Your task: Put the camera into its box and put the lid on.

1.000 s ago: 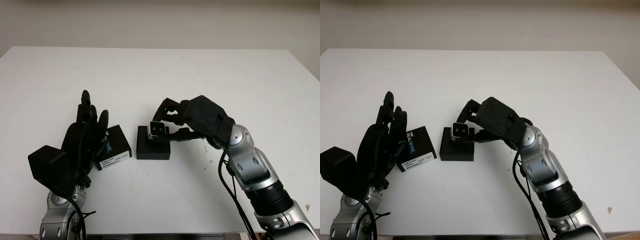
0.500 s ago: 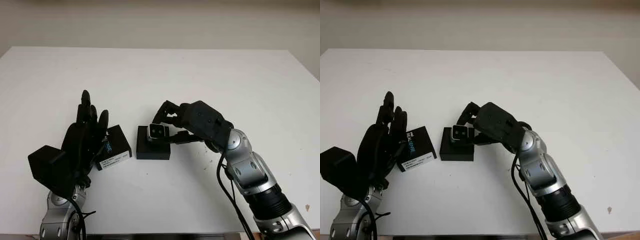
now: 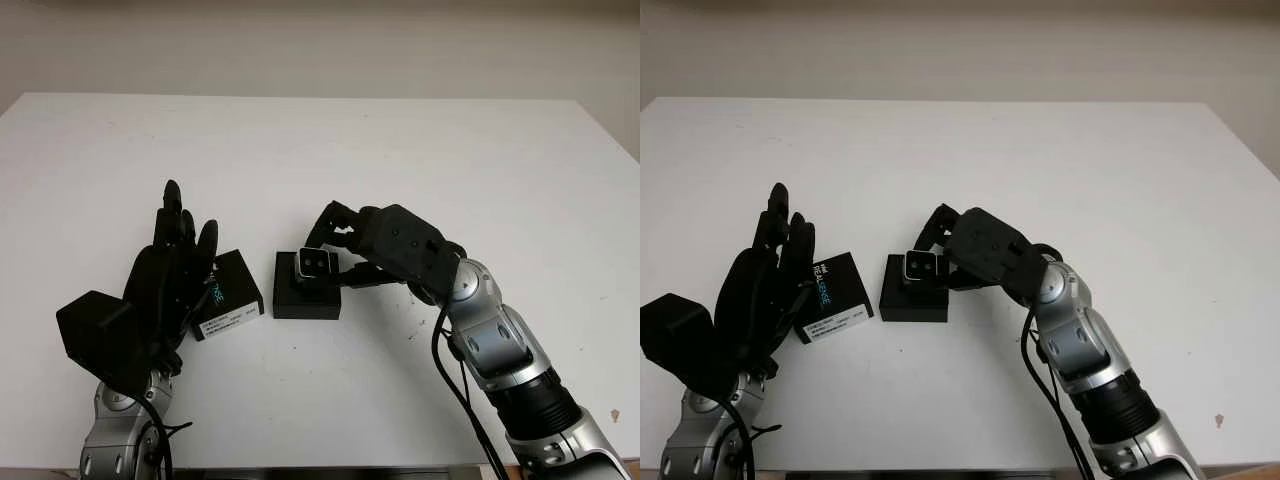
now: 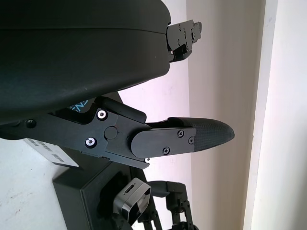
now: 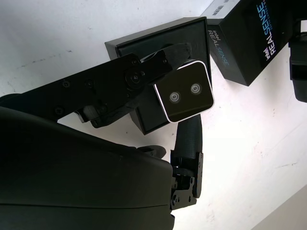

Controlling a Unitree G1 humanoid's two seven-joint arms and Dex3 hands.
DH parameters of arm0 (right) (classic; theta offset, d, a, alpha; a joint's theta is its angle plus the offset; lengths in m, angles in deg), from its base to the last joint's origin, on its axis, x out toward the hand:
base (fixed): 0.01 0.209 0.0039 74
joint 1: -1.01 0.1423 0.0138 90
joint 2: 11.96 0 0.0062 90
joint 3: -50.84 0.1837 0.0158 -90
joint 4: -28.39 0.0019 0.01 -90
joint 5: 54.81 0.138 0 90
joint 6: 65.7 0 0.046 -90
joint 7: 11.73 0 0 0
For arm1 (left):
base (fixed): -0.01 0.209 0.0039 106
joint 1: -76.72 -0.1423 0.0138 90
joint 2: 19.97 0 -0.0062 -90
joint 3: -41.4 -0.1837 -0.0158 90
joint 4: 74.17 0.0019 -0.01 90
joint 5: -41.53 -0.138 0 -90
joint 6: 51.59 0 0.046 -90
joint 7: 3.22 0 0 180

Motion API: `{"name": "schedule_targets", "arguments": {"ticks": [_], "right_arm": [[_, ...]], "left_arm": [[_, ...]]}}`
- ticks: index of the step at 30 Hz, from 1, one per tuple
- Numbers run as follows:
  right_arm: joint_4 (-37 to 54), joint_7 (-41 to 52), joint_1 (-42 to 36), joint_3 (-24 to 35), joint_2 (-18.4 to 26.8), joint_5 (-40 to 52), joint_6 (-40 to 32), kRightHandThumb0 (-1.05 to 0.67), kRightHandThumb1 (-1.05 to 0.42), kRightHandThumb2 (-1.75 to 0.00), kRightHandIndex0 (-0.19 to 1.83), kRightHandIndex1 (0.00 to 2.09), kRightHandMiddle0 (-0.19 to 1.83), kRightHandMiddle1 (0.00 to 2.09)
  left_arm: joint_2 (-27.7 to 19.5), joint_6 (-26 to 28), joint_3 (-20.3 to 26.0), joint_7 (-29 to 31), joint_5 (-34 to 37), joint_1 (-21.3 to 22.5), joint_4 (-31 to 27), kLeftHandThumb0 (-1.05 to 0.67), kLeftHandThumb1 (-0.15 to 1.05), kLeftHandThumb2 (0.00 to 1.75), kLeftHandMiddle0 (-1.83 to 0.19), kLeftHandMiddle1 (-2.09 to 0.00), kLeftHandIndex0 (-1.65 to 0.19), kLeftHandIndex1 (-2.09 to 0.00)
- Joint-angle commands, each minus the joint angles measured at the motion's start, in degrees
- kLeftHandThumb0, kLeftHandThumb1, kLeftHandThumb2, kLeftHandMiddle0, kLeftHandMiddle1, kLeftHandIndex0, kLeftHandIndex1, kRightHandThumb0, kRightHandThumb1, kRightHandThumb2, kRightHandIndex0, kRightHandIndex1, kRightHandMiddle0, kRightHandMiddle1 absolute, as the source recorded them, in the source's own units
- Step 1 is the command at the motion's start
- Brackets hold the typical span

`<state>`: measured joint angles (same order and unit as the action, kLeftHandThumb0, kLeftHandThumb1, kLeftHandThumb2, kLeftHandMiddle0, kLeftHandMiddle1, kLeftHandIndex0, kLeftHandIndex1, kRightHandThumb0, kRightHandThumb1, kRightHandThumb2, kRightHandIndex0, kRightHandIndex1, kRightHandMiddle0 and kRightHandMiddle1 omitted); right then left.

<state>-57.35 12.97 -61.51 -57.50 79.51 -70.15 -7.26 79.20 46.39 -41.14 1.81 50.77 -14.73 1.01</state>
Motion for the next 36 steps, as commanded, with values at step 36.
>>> {"name": "schedule_targets", "arguments": {"ticks": [36], "right_arm": [[1.91,-0.28,-2.3,-1.19,-0.34,-0.87,-0.09,-0.37,-1.05,-0.06,0.33,0.07,0.06,2.07]], "left_arm": [[0.54,-1.66,-0.47,0.54,0.34,-2.24,-1.8,-0.69,1.05,0.42,0.19,0.0,0.19,0.0]]}}
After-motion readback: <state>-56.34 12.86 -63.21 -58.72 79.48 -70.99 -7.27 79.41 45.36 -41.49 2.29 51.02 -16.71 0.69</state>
